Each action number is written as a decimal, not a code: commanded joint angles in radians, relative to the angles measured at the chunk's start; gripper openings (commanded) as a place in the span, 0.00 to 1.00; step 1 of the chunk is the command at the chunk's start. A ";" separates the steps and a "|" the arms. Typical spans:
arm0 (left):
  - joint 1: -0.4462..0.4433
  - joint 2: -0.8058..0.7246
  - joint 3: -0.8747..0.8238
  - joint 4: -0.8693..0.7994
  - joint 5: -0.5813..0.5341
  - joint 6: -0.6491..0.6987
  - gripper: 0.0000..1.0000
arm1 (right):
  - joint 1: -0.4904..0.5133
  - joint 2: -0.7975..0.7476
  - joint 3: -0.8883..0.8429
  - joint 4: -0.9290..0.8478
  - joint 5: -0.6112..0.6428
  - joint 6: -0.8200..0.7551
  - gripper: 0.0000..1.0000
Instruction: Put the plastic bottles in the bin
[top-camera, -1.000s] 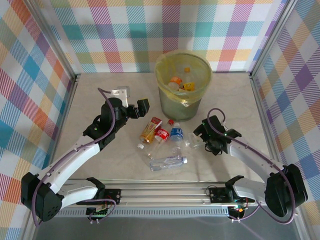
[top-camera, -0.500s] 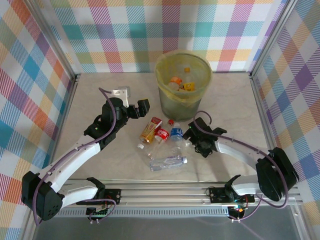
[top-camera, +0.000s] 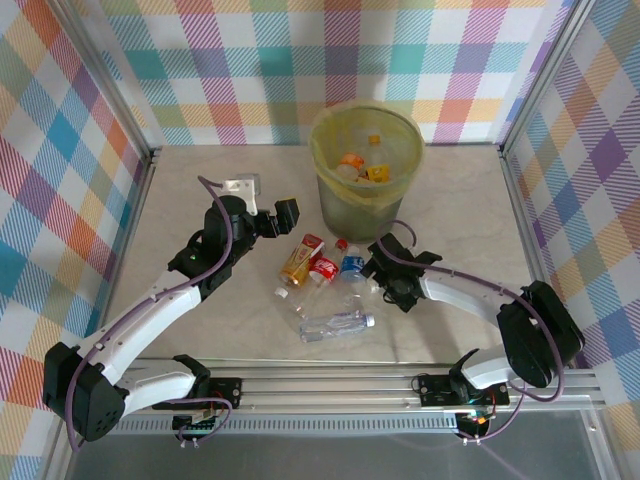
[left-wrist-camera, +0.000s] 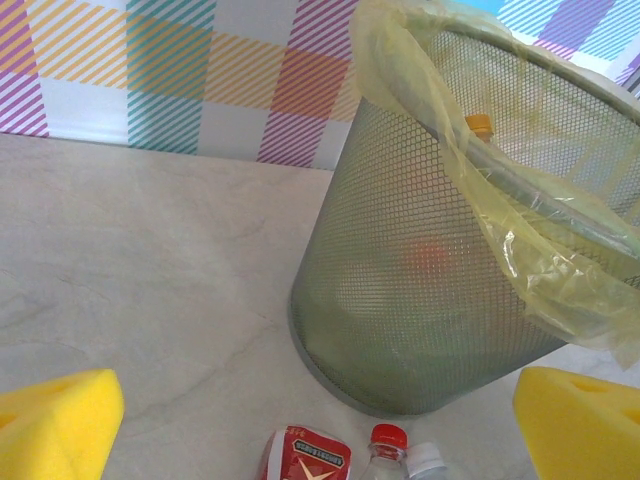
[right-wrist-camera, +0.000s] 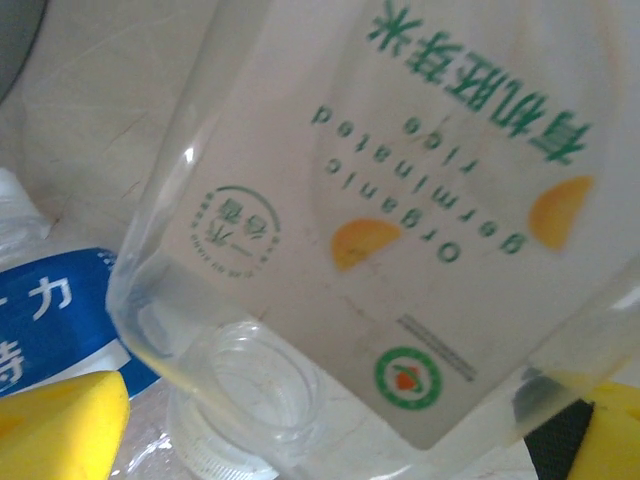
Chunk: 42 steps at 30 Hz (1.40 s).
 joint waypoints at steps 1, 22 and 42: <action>-0.005 -0.003 -0.008 0.015 -0.006 -0.014 1.00 | -0.031 -0.037 -0.005 -0.062 0.044 -0.004 1.00; -0.005 0.005 -0.009 0.024 0.003 -0.026 1.00 | -0.143 -0.201 -0.014 -0.132 -0.019 -0.077 1.00; -0.005 0.016 -0.004 0.017 0.007 -0.025 1.00 | -0.346 -0.002 0.025 0.167 -0.091 -0.329 1.00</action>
